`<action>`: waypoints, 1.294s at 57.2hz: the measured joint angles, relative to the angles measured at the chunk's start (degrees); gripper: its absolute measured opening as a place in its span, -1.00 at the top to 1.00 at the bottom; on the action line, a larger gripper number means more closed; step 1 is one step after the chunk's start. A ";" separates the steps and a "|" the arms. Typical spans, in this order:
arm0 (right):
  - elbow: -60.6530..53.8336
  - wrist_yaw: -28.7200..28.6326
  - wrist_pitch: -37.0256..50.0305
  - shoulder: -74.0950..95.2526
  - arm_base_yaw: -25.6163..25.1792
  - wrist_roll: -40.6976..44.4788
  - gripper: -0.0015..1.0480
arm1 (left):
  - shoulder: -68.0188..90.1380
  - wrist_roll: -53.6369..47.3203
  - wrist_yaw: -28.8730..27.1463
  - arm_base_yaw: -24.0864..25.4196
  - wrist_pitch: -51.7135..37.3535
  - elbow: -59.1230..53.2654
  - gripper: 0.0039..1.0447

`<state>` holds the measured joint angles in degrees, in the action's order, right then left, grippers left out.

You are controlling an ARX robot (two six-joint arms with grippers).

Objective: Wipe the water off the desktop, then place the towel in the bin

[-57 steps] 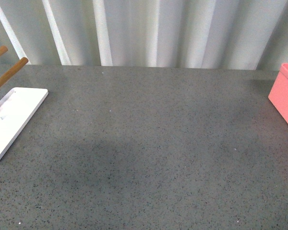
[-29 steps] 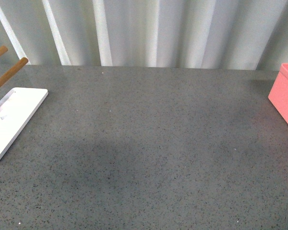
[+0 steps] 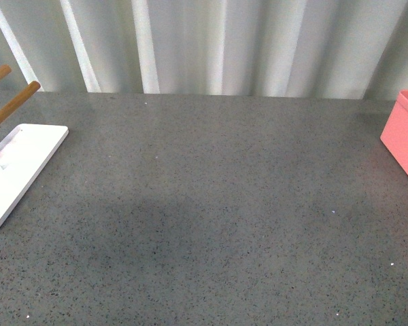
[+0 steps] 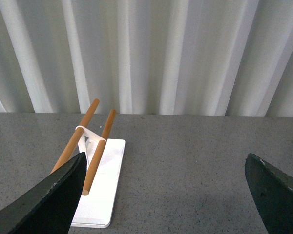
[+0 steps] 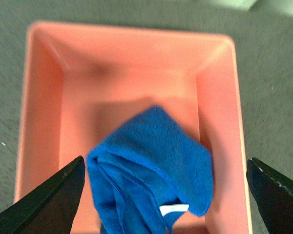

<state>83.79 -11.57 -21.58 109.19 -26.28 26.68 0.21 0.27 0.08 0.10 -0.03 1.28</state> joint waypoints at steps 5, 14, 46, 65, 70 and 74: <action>-1.97 -2.97 5.25 -5.73 1.31 -1.40 -0.86 | 0.00 0.00 0.00 0.00 0.00 0.00 -0.88; -10.91 -4.74 16.90 -19.26 4.42 -3.72 -0.86 | 0.00 0.00 0.00 -0.02 0.00 0.00 -0.88; -49.51 8.66 40.94 -47.74 25.29 -11.67 -0.61 | 0.00 0.00 0.00 0.00 0.00 0.00 -0.88; -66.77 10.93 55.67 -57.29 26.12 -24.70 0.48 | 0.00 0.00 0.00 -0.02 0.00 0.00 -0.88; -69.51 10.91 56.00 -59.91 26.12 -25.09 0.78 | 0.00 0.00 0.00 0.00 0.00 0.00 -0.88; -71.36 10.93 56.00 -61.94 26.18 -25.27 0.93 | 0.00 0.00 0.00 -0.02 0.00 0.00 -0.88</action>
<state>12.43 -0.64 34.41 47.24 -0.10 1.41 0.21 0.27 0.08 0.08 -0.03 1.28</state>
